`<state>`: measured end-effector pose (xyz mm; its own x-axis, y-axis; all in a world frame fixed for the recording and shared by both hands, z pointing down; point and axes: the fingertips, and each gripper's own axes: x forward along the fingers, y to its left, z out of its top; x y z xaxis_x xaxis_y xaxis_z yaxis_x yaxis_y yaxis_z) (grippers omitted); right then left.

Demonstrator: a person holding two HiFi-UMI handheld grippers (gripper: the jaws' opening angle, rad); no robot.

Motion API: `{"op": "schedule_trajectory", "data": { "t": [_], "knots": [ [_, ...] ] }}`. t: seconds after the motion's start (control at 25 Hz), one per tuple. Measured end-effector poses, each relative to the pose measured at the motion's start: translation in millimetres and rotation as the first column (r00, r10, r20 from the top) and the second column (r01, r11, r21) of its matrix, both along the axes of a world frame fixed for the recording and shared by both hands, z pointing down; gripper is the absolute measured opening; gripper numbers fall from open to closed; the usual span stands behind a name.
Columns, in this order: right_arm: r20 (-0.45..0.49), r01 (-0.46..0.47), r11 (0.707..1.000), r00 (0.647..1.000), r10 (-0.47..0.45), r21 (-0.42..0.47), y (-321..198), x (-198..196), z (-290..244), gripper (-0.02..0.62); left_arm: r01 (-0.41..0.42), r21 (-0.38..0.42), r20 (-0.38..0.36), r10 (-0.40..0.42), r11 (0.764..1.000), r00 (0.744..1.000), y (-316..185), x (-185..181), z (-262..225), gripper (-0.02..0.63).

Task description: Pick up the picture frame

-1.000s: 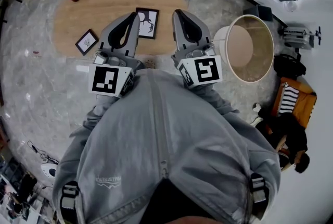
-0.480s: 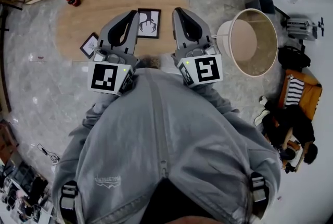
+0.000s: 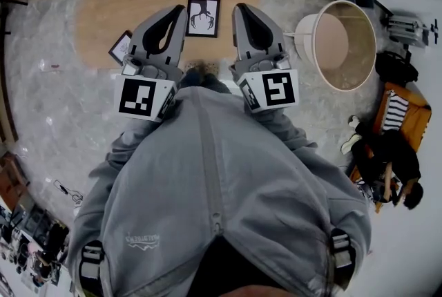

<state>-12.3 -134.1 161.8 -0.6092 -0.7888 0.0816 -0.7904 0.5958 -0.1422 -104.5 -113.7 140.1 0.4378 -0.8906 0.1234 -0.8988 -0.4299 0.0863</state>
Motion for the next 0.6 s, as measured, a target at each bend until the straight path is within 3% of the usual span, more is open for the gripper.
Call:
{"op": "schedule_trajectory", "data": {
  "t": [0.6],
  "knots": [
    [-0.083, 0.021, 0.998, 0.996, -0.026, -0.056, -32, -9, 92, 0.032, -0.041, -0.056, 0.017, 0.042, 0.998, 0.999, -45, -15, 92, 0.018]
  ]
}}
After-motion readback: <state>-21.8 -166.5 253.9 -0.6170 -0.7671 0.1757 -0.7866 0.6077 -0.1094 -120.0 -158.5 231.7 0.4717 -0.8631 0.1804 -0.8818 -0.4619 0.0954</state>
